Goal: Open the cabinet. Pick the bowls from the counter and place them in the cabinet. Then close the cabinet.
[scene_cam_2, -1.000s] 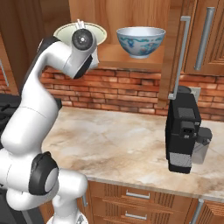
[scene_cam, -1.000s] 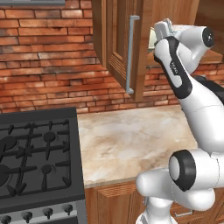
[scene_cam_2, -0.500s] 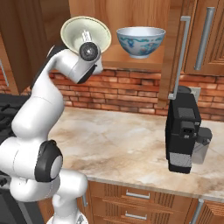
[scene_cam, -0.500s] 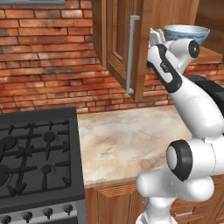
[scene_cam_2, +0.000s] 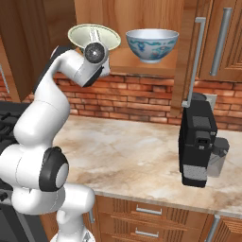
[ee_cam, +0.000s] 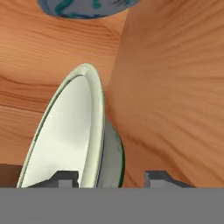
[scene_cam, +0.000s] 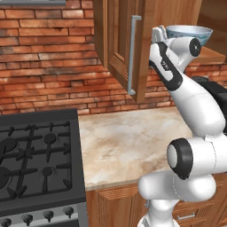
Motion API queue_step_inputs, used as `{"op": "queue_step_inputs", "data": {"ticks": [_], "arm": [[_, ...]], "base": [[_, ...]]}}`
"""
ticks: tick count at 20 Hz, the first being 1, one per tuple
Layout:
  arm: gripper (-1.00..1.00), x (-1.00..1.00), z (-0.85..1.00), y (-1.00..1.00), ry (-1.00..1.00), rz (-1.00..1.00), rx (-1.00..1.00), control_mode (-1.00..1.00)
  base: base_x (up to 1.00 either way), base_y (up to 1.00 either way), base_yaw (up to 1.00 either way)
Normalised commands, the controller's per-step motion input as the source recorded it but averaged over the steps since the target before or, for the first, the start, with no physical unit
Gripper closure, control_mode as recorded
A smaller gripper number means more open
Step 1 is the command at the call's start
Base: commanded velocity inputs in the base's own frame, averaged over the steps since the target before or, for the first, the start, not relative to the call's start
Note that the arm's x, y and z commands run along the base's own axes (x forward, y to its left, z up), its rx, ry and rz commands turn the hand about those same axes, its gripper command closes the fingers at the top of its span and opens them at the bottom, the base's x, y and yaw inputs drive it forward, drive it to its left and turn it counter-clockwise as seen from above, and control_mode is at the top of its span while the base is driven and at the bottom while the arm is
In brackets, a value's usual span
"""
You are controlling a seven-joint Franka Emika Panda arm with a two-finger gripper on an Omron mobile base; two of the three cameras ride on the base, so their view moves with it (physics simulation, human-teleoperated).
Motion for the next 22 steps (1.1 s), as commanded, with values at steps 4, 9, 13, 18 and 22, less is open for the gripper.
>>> {"op": "queue_step_inputs", "data": {"ticks": [4, 9, 13, 18, 22], "arm": [[-1.00, 0.00, 0.72, 0.04, -0.20, 0.00, -0.08, -1.00], [-1.00, -0.25, 0.64, 0.00, -0.24, 0.01, -0.06, -1.00], [-1.00, -0.94, 0.13, -0.04, -0.17, 0.00, 0.00, -1.00], [-1.00, -1.00, 0.04, 0.00, -0.11, 0.00, 0.00, -1.00], [-1.00, -1.00, 0.36, -0.06, -0.07, 0.00, 0.04, -1.00]], "base": [[0.00, 0.00, 0.00], [0.00, 0.00, 0.00], [0.00, 0.00, 0.00], [0.00, 0.00, 0.00], [0.00, 0.00, 0.00]]}}
